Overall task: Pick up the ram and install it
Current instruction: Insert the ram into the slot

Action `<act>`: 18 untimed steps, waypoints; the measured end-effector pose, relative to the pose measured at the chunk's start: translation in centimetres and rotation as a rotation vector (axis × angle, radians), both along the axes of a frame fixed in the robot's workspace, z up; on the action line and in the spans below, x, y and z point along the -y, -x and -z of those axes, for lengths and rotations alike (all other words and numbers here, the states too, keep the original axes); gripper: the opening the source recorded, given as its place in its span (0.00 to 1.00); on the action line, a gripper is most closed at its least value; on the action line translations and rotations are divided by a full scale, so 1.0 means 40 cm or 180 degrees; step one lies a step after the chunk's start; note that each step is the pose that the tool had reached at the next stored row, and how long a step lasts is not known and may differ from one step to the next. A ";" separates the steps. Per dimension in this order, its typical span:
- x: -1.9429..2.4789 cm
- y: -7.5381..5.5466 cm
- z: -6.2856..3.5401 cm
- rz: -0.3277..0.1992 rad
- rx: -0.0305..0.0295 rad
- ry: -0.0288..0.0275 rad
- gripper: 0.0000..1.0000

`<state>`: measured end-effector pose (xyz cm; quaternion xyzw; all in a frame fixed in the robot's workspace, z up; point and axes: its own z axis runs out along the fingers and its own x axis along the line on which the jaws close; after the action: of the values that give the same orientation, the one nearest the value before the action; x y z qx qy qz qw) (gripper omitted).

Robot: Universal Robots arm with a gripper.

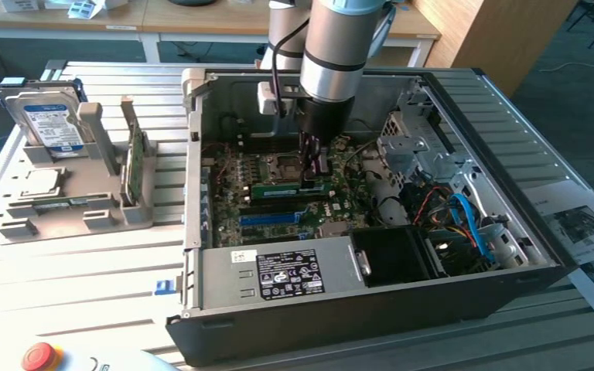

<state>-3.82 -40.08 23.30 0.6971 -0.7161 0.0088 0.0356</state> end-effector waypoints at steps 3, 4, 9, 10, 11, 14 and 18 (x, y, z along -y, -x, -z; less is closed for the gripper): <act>0.000 0.000 0.000 0.0000 0.0000 -0.0011 0.12; 0.000 0.000 0.000 0.0000 0.0000 -0.0023 0.12; 0.000 0.000 0.000 0.0000 0.0000 -0.0064 0.12; 0.000 0.000 0.000 0.0000 0.0000 -0.0066 0.12; 0.000 0.000 0.000 0.0000 -0.0001 -0.0068 0.12; 0.000 0.000 0.000 0.0000 -0.0006 -0.0086 0.12; 0.001 0.000 0.000 0.0000 -0.0007 -0.0088 0.12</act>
<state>-3.82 -40.10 23.30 0.6975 -0.7161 -0.0018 0.0267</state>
